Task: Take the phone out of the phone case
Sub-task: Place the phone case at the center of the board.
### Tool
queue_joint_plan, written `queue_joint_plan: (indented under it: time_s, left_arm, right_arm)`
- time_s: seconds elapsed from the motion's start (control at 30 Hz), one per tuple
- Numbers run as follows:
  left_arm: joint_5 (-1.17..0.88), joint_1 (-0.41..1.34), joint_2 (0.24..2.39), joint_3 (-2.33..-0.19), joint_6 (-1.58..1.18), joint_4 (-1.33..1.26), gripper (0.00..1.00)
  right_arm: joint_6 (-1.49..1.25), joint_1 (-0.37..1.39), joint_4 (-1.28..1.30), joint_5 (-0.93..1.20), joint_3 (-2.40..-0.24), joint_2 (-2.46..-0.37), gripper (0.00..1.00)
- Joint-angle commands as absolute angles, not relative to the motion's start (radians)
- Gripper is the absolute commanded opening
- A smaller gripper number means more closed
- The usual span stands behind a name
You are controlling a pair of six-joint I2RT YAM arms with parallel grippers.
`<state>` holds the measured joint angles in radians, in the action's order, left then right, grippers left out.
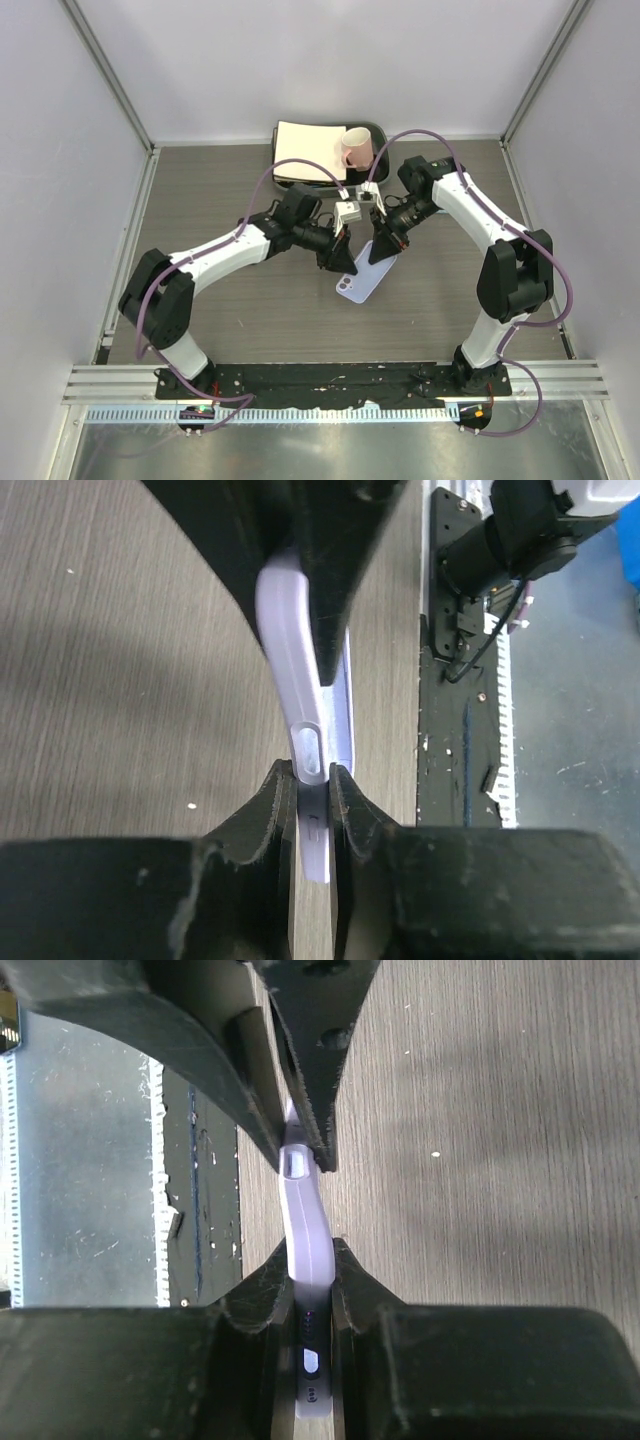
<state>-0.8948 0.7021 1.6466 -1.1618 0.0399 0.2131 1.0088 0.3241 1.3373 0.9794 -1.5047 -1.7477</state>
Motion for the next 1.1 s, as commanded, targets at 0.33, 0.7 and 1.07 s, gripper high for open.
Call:
queue_joint_plan:
  time_s: [0.33,0.7,1.07]
  left_arm:
    - [-0.48,0.739,1.758,-1.241,-0.254,0.124,0.0]
    - [-0.448,0.686,1.989,-1.46,-0.658,0.118,0.0]
    - [-0.448,0.643,2.272,-1.643,-0.905,0.038,0.0]
  right_arm:
    - [0.646,0.075,1.166,0.997,-1.493,-1.668,0.87]
    - [0.399,-0.094,0.822,0.856,-1.244,-1.347,0.91]
    - [0.126,-0.1,0.467,0.583,-1.112,-1.222,0.94]
